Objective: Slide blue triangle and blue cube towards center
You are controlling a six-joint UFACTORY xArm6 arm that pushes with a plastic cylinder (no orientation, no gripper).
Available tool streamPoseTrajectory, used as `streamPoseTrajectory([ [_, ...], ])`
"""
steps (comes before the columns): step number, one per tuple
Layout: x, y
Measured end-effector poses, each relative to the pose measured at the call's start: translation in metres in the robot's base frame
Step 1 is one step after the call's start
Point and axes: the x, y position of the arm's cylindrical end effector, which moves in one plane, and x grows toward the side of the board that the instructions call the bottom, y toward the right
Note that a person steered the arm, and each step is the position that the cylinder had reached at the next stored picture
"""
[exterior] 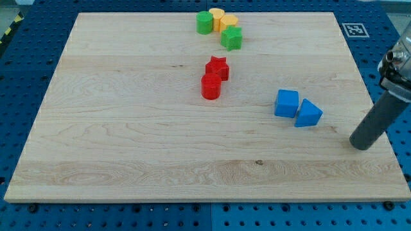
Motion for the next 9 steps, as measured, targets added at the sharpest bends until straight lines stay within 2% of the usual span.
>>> streamPoseTrajectory([
  [1, -0.026, -0.025],
  [3, -0.068, -0.121],
  [4, -0.074, -0.161],
  [5, -0.073, -0.172],
  [6, -0.064, -0.131],
  [7, -0.056, -0.064],
  [8, -0.028, -0.055],
  [9, -0.012, -0.090],
])
